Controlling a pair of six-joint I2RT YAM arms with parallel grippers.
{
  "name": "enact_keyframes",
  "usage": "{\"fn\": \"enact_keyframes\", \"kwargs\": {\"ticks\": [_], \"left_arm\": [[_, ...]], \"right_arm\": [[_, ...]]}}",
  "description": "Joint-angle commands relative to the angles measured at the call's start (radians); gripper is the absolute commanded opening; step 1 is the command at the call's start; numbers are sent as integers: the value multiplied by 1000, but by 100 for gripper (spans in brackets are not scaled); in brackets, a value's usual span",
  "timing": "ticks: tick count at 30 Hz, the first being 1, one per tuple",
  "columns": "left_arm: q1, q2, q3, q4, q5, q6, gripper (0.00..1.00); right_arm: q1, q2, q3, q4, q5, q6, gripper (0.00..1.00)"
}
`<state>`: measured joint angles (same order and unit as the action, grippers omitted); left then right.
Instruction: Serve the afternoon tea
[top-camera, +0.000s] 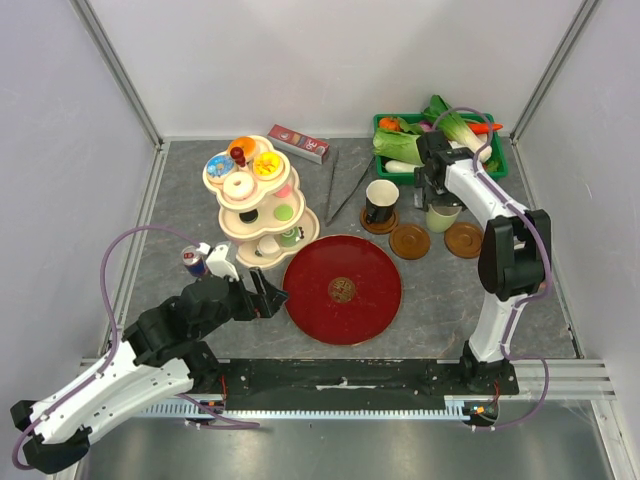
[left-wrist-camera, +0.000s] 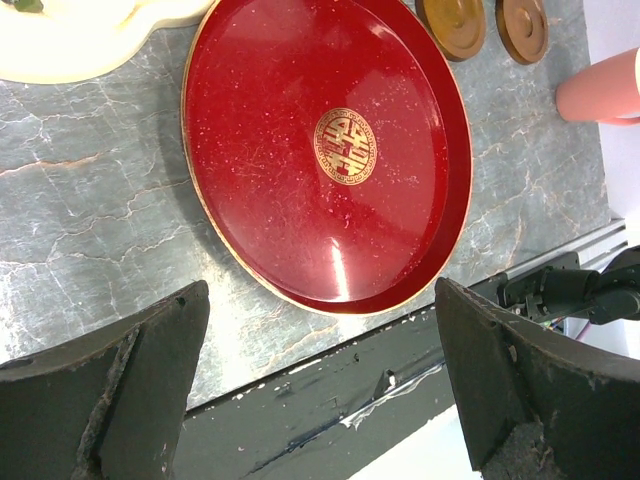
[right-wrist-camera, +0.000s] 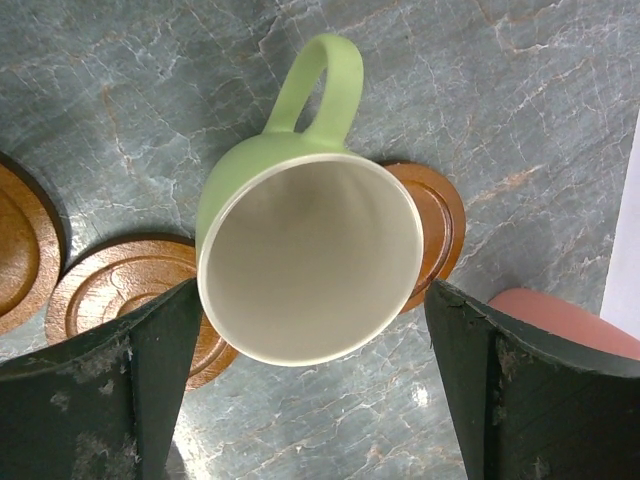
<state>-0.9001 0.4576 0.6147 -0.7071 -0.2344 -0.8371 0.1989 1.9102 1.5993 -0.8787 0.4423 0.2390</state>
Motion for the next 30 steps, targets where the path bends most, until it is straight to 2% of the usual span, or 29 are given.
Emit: {"fn": "enact_keyframes", "kwargs": {"ticks": [1,6,15,24,26,30], "left_arm": [[-5,-17,-3,31,-16,-13,99],[-5,-30,-9,38,-2,-8,99],[-6,-48,-15,49,6,-3,99],[-6,-45,-12,54,3,-2,99],[-5,-42,-13,54,3,-2,99],[-3,-37,-12,52,0,-2,99]], "right_arm": [[-7,-59,-19,-34,15,9,98],[-33,-66,-32,4,-46,63,98],[-76,-69,-78,178,-194,163,98],[-76,-33,-52,161,-111,312,98],[-78,-34,-52,156,-96,316,93],[-76,-49,-52,161,-83,261,73]]}}
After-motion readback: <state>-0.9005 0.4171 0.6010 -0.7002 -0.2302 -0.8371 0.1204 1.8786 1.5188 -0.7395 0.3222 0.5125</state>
